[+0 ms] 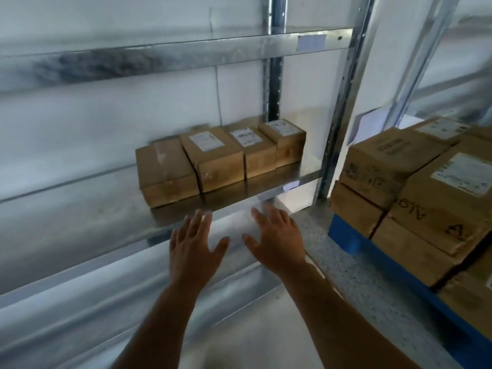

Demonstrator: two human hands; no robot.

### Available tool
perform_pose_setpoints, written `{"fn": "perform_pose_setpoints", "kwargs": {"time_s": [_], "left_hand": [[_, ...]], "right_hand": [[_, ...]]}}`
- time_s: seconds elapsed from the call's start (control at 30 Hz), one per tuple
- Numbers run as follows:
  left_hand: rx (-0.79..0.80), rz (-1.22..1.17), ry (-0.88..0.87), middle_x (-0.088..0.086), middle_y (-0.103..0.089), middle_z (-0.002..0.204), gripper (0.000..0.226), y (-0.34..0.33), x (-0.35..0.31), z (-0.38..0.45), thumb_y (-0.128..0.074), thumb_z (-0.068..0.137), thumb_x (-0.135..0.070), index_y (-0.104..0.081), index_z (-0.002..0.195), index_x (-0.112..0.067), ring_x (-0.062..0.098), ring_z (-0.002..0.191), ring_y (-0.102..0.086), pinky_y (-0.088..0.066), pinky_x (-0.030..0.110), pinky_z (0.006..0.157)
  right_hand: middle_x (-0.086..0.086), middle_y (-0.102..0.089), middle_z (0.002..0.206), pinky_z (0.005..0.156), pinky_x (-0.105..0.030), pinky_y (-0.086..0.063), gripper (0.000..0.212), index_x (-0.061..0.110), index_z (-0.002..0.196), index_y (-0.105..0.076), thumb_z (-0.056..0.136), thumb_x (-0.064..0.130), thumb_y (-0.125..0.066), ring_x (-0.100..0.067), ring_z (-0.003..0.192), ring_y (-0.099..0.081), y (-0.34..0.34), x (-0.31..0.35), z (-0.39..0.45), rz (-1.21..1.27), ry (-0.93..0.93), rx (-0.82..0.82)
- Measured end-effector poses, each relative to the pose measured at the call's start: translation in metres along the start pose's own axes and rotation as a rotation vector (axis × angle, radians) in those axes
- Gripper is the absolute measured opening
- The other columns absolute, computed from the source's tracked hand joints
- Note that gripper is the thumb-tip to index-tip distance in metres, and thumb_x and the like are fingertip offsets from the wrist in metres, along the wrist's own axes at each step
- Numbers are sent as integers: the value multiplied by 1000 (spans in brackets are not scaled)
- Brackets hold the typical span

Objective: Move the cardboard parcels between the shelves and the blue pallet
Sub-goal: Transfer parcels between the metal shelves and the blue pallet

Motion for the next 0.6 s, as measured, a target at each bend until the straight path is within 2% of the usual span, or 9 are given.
{"fn": "perform_pose_setpoints", "kwargs": {"time_s": [0.1, 0.2, 0.4, 0.5, 0.6], "left_hand": [[-6, -2, 62, 2, -9, 158, 80, 9, 28, 3, -38, 85, -65, -12, 149, -25, 23, 145, -5, -9, 42, 115], [-24, 17, 121, 1, -4, 158, 83, 17, 56, 13, -31, 83, -69, -5, 149, -27, 23, 145, -3, -9, 43, 116], [-22, 3, 191, 2, -8, 158, 80, 30, 108, 47, -31, 84, -66, -8, 150, -26, 23, 145, -4, -9, 43, 116], [-4, -18, 205, 2, -8, 158, 83, 33, 136, 67, -27, 82, -68, -7, 150, -25, 24, 145, -5, -10, 42, 116], [3, -38, 235, 5, -13, 157, 86, 32, 167, 92, -25, 79, -69, -10, 150, -23, 25, 144, -11, -15, 41, 115]], "right_hand": [[-7, -22, 156, 112, -42, -22, 74, 28, 147, -26, 87, 69, -38, -28, 142, -23, -13, 23, 19, 22, 17, 33], [-9, -21, 157, 113, -42, -19, 76, 26, 148, -23, 87, 71, -33, -28, 143, -21, -26, 47, 41, 34, 62, 45], [-8, -33, 150, 108, -39, -28, 75, 19, 146, -26, 89, 65, -37, -25, 136, -31, -47, 85, 90, 55, 111, 77], [-9, -36, 147, 105, -39, -32, 73, 16, 147, -24, 91, 61, -38, -26, 133, -36, -60, 96, 124, 86, 82, 115], [-11, -44, 140, 101, -38, -36, 67, 13, 144, -30, 92, 54, -41, -25, 126, -43, -74, 104, 154, 131, 41, 129]]}}
Point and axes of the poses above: each hand's wrist, its own z-axis towards the middle knuckle, its own y-axis out of the back of the hand, x = y × z, the point moved 9 cm from there along z, towards the middle knuckle
